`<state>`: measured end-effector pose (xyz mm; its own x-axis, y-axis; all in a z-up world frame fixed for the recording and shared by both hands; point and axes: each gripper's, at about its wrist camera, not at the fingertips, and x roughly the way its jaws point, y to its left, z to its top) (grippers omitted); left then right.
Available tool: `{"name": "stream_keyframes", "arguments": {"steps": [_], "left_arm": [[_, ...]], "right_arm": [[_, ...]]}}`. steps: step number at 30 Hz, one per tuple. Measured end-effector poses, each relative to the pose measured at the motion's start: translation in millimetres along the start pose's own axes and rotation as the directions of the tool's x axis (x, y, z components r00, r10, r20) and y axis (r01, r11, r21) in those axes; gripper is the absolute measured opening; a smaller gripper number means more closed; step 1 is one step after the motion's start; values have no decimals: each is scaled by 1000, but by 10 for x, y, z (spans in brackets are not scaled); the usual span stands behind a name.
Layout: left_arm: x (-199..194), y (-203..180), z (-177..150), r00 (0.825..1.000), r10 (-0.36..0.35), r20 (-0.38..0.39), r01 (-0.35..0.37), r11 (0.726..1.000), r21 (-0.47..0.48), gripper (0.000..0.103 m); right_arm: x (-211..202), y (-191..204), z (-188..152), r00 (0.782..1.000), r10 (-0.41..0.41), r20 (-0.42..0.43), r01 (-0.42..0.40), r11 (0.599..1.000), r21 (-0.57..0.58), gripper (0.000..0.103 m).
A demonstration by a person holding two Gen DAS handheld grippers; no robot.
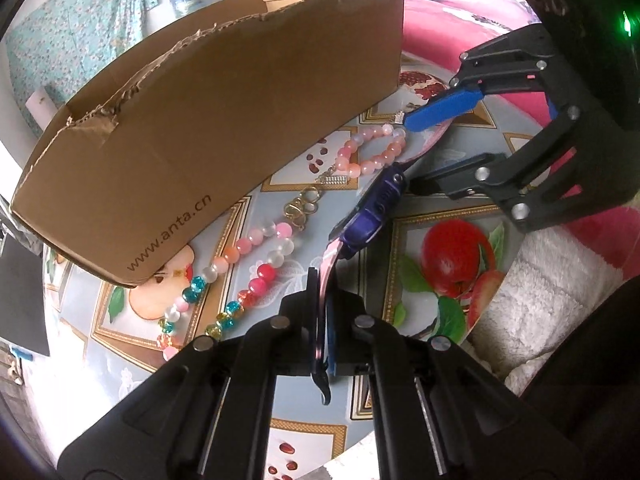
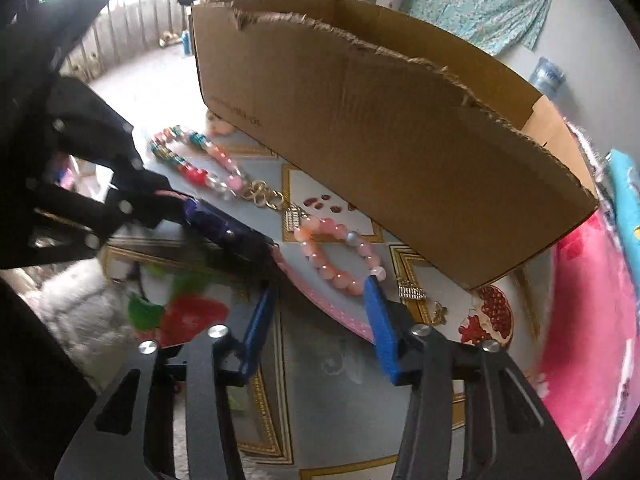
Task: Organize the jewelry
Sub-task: 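Lift the smartwatch with both grippers and lower it into the cardboard box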
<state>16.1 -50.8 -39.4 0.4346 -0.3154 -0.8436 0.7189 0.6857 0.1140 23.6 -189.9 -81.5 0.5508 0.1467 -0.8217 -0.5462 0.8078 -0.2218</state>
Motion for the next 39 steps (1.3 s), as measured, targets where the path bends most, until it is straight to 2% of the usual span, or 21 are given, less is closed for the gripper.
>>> {"name": "stream_keyframes", "arguments": {"steps": [6,9,14,22,25,27,30,32,35,36,37,39], "left_arm": [[-2,-70,44,1000,8,1,-8,1000,17,3],[-24,-143,29,999,39,7,-39,998,38,3],[-75,-251,71,997,65,36,-66,997,31,2],[-438,-427,267,984,115,134,-121,992,31,2],[-709,-393,416,975,115,188,-118,993,7,2],[-883,-349,542,964,138,228,-143,990,5,2],[-1060,-103,779,950,145,276,-144,989,-25,3],[-1094,84,974,948,141,285,-129,990,-58,3],[-1020,434,1162,956,132,261,-109,989,-99,3],[-921,587,1256,964,125,236,-98,988,-120,3],[-792,761,1345,973,115,200,-85,985,-152,3],[-567,1092,1433,991,59,122,-33,978,-207,4]], "right_arm": [[151,80,16,999,-46,12,46,999,10,16],[136,73,2,999,-45,27,44,998,34,10],[-110,53,-99,995,-73,64,71,997,43,7],[-636,120,-66,978,-136,159,126,990,71,6],[-868,51,87,968,-149,201,137,988,70,5],[-1069,-28,254,960,-145,241,130,989,77,5],[-1249,-202,560,951,-132,280,114,990,81,5],[-1253,-364,807,957,-97,272,79,994,75,5],[-972,-651,1207,983,-7,184,-8,997,81,5],[-829,-754,1311,989,29,147,-43,994,98,5],[-618,-877,1437,992,102,74,-111,986,126,5],[-259,-1040,1589,985,171,-18,-165,970,181,5]]}}
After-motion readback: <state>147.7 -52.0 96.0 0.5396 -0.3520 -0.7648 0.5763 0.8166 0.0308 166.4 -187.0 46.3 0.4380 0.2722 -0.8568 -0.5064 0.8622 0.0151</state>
